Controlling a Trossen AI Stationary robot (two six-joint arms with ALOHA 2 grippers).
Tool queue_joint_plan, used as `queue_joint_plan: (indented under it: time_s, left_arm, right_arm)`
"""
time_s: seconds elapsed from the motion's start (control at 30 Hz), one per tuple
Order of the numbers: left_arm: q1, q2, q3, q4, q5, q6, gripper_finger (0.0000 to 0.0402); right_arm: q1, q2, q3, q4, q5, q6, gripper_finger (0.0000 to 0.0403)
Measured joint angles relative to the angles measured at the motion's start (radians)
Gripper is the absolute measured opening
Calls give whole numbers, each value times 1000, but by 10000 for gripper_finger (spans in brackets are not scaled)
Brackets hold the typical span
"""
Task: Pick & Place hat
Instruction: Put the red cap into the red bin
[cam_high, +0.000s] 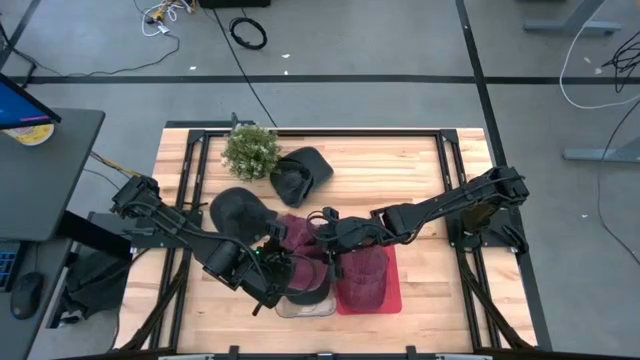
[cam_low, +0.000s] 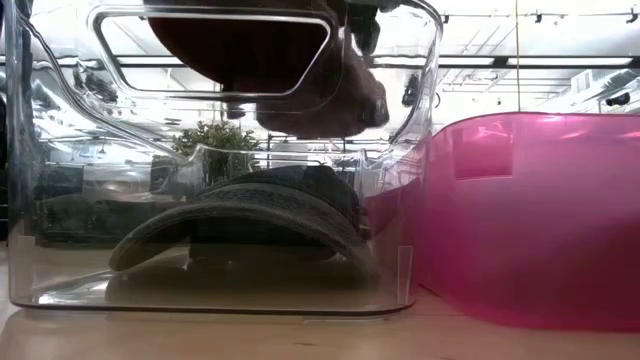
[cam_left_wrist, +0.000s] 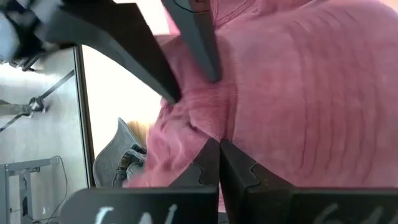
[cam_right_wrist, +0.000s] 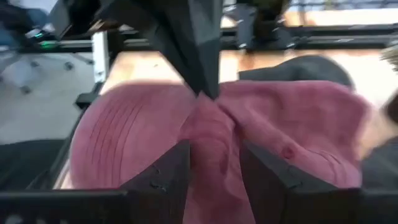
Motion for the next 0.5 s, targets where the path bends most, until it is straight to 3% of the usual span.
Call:
queue_joint_plan:
  time_s: [0.5]
  left_arm:
    - [0, 0, -1, 10, -18, 1, 1]
  right_arm:
    - [-1, 35, -1, 25, -35, 52, 144]
